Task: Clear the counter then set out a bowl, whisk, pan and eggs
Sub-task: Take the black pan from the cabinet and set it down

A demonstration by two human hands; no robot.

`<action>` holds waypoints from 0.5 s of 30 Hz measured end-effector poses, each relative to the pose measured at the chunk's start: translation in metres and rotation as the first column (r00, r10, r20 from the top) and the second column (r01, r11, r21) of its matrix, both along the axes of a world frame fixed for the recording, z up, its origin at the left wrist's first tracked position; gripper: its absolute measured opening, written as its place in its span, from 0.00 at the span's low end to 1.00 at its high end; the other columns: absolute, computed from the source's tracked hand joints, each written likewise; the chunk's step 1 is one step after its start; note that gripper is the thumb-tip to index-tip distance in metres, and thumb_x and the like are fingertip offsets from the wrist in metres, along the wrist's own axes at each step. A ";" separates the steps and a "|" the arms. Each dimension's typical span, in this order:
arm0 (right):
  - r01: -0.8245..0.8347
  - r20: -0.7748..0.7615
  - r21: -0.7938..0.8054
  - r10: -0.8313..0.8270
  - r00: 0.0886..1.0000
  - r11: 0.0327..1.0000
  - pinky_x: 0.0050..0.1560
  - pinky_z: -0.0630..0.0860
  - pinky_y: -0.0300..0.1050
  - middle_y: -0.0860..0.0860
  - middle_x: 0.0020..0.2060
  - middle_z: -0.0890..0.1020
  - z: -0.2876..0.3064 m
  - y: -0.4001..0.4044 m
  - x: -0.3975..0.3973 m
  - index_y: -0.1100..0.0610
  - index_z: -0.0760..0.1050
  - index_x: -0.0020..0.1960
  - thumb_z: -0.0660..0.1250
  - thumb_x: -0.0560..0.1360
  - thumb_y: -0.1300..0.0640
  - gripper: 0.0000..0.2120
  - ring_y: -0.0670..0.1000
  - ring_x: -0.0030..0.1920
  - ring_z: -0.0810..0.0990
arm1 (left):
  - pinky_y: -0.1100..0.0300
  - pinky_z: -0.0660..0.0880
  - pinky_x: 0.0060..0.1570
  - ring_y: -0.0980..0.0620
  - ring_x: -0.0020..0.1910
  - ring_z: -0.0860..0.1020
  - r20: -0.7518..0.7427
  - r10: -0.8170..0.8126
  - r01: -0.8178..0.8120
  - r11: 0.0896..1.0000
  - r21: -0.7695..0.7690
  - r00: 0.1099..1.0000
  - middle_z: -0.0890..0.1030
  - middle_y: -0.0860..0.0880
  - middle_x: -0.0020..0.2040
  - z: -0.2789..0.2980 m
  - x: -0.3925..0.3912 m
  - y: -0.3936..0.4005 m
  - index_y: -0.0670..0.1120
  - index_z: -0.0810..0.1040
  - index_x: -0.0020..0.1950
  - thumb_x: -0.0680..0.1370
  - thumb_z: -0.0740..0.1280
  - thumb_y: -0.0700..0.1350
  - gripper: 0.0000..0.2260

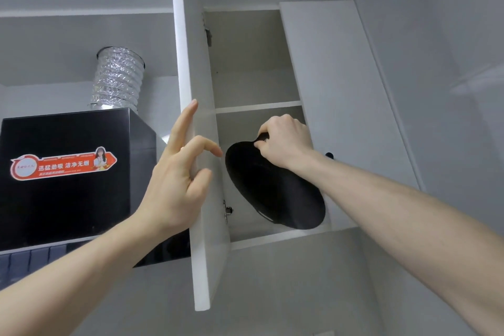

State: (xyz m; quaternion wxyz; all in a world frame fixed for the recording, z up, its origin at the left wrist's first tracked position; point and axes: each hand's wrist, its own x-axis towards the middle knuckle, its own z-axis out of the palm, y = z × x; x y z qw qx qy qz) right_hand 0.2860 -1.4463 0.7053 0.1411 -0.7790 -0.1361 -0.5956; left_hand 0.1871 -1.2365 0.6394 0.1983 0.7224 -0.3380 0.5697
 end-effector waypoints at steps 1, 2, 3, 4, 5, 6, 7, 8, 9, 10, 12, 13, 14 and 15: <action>-0.005 0.000 0.012 0.005 1.000 1.000 0.48 0.80 0.47 0.50 0.46 0.86 0.002 -0.001 -0.008 0.49 0.86 0.51 0.72 0.76 0.49 0.07 0.57 0.48 0.84 | 0.59 0.67 0.56 0.66 0.58 0.70 -0.015 -0.004 0.004 1.000 -0.007 1.000 0.48 0.64 0.82 0.000 -0.001 0.000 0.51 0.78 0.51 0.73 0.63 0.28 0.18; -0.008 -0.007 0.028 0.008 1.000 1.000 0.47 0.79 0.46 0.50 0.45 0.86 0.003 -0.001 -0.015 0.49 0.86 0.50 0.72 0.76 0.50 0.07 0.57 0.48 0.83 | 0.59 0.68 0.54 0.62 0.57 0.76 -0.033 -0.006 0.005 1.000 -0.014 0.999 0.48 0.66 0.82 -0.001 -0.002 0.001 0.52 0.77 0.51 0.73 0.63 0.29 0.18; 0.000 -0.013 0.044 0.001 1.000 0.999 0.46 0.78 0.46 0.50 0.44 0.86 0.005 -0.001 -0.025 0.50 0.86 0.49 0.72 0.76 0.50 0.06 0.57 0.47 0.83 | 0.59 0.70 0.50 0.56 0.49 0.80 -0.042 -0.011 0.010 1.000 -0.020 0.999 0.48 0.67 0.81 0.000 -0.004 0.001 0.53 0.77 0.50 0.73 0.64 0.30 0.18; 0.002 -0.013 0.056 -0.002 1.000 0.998 0.45 0.78 0.45 0.50 0.44 0.86 0.006 0.000 -0.034 0.50 0.86 0.48 0.72 0.76 0.51 0.05 0.56 0.46 0.83 | 0.59 0.70 0.48 0.52 0.42 0.81 -0.043 -0.012 0.011 1.000 -0.023 0.999 0.48 0.67 0.81 -0.001 -0.004 0.002 0.53 0.76 0.50 0.73 0.64 0.31 0.17; 0.002 -0.003 0.069 -0.002 1.000 0.998 0.44 0.78 0.45 0.49 0.43 0.86 0.006 0.000 -0.042 0.51 0.86 0.47 0.72 0.76 0.51 0.05 0.56 0.46 0.82 | 0.59 0.69 0.49 0.52 0.43 0.81 -0.033 -0.014 0.014 1.000 -0.020 0.999 0.49 0.67 0.81 -0.002 -0.004 0.003 0.53 0.76 0.50 0.73 0.64 0.32 0.16; 0.000 0.009 0.082 0.000 1.000 0.997 0.45 0.78 0.45 0.49 0.42 0.85 0.006 -0.001 -0.051 0.51 0.85 0.46 0.72 0.76 0.52 0.05 0.55 0.45 0.82 | 0.59 0.68 0.53 0.52 0.53 0.81 -0.016 -0.017 0.017 1.000 -0.005 1.000 0.48 0.65 0.82 -0.003 -0.003 0.004 0.53 0.76 0.51 0.73 0.63 0.34 0.15; -0.001 0.019 0.094 0.000 1.000 0.996 0.45 0.79 0.46 0.49 0.42 0.85 0.004 -0.002 -0.060 0.51 0.85 0.46 0.72 0.76 0.52 0.05 0.54 0.45 0.82 | 0.58 0.66 0.59 0.53 0.66 0.75 0.003 -0.011 0.011 1.000 0.020 1.000 0.48 0.64 0.82 -0.006 -0.002 0.004 0.53 0.76 0.52 0.73 0.62 0.35 0.15; 0.002 0.028 0.107 -0.005 1.000 0.994 0.45 0.80 0.46 0.48 0.41 0.85 0.002 -0.002 -0.069 0.51 0.85 0.45 0.72 0.76 0.52 0.05 0.54 0.45 0.82 | 0.56 0.64 0.64 0.52 0.75 0.66 0.016 -0.004 0.003 0.999 0.042 1.000 0.48 0.63 0.82 -0.008 0.000 0.005 0.53 0.76 0.53 0.72 0.62 0.37 0.15; 0.010 0.028 0.123 -0.014 1.000 0.992 0.45 0.80 0.47 0.48 0.41 0.85 -0.002 -0.002 -0.080 0.51 0.85 0.45 0.72 0.76 0.52 0.05 0.54 0.44 0.82 | 0.55 0.62 0.66 0.51 0.78 0.60 0.016 0.000 -0.001 0.998 0.059 1.000 0.49 0.61 0.83 -0.012 -0.001 0.007 0.53 0.76 0.54 0.72 0.62 0.37 0.15; 0.010 0.026 0.143 -0.014 1.000 0.990 0.45 0.81 0.47 0.48 0.40 0.85 -0.007 -0.003 -0.089 0.51 0.85 0.45 0.72 0.75 0.52 0.04 0.54 0.44 0.82 | 0.55 0.61 0.68 0.50 0.79 0.56 0.014 0.009 -0.010 0.997 0.072 1.000 0.50 0.59 0.83 -0.015 0.000 0.009 0.52 0.76 0.55 0.72 0.62 0.37 0.15; -0.002 0.026 0.182 -0.003 1.000 0.983 0.46 0.82 0.48 0.46 0.38 0.85 -0.021 -0.005 -0.108 0.50 0.84 0.44 0.73 0.75 0.51 0.04 0.52 0.45 0.84 | 0.55 0.60 0.70 0.48 0.81 0.52 0.002 0.038 -0.038 0.994 0.098 0.999 0.51 0.57 0.83 -0.022 -0.003 0.012 0.51 0.75 0.57 0.72 0.65 0.34 0.17; -0.010 0.027 0.201 0.005 1.000 0.980 0.46 0.82 0.47 0.45 0.37 0.85 -0.028 -0.005 -0.116 0.50 0.84 0.44 0.73 0.74 0.51 0.04 0.51 0.44 0.84 | 0.55 0.60 0.70 0.47 0.82 0.50 0.001 0.053 -0.053 0.992 0.118 0.999 0.51 0.56 0.83 -0.026 -0.004 0.013 0.50 0.74 0.59 0.72 0.66 0.33 0.19; -0.011 0.024 0.214 0.007 1.000 0.977 0.46 0.82 0.47 0.45 0.37 0.84 -0.038 -0.004 -0.126 0.50 0.84 0.44 0.73 0.74 0.50 0.04 0.50 0.44 0.84 | 0.55 0.59 0.71 0.47 0.82 0.48 -0.012 0.048 -0.046 0.990 0.136 0.999 0.51 0.56 0.83 -0.032 -0.008 0.014 0.50 0.72 0.62 0.72 0.66 0.33 0.22; -0.012 0.018 0.225 0.008 1.000 0.974 0.45 0.81 0.46 0.44 0.36 0.84 -0.048 -0.004 -0.135 0.49 0.84 0.44 0.73 0.75 0.50 0.04 0.49 0.43 0.83 | 0.56 0.57 0.73 0.48 0.83 0.46 -0.029 0.026 -0.022 0.990 0.141 0.999 0.49 0.56 0.83 -0.039 -0.011 0.014 0.50 0.70 0.65 0.72 0.67 0.33 0.24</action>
